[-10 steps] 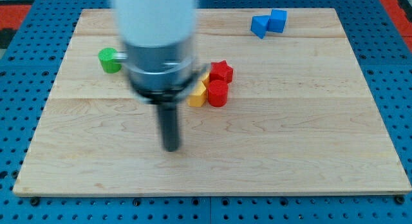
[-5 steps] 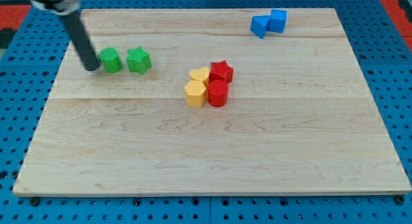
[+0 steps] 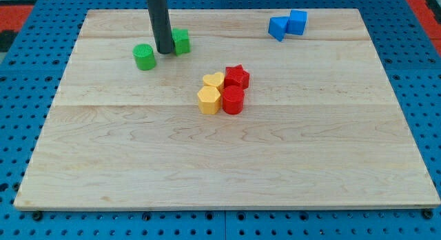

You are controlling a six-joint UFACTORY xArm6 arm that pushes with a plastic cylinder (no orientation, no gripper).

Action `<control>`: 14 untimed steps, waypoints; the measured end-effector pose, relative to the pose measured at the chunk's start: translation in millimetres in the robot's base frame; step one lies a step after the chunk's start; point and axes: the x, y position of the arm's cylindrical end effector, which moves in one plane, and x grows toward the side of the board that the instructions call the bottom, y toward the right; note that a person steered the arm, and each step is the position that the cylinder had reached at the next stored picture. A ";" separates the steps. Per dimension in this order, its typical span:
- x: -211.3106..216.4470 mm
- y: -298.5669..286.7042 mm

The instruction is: Push the green blocks beside blue blocks

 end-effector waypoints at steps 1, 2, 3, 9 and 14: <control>-28.1 30.7; -24.5 50.2; -19.4 29.6; -20.4 -70.4; -59.6 -21.9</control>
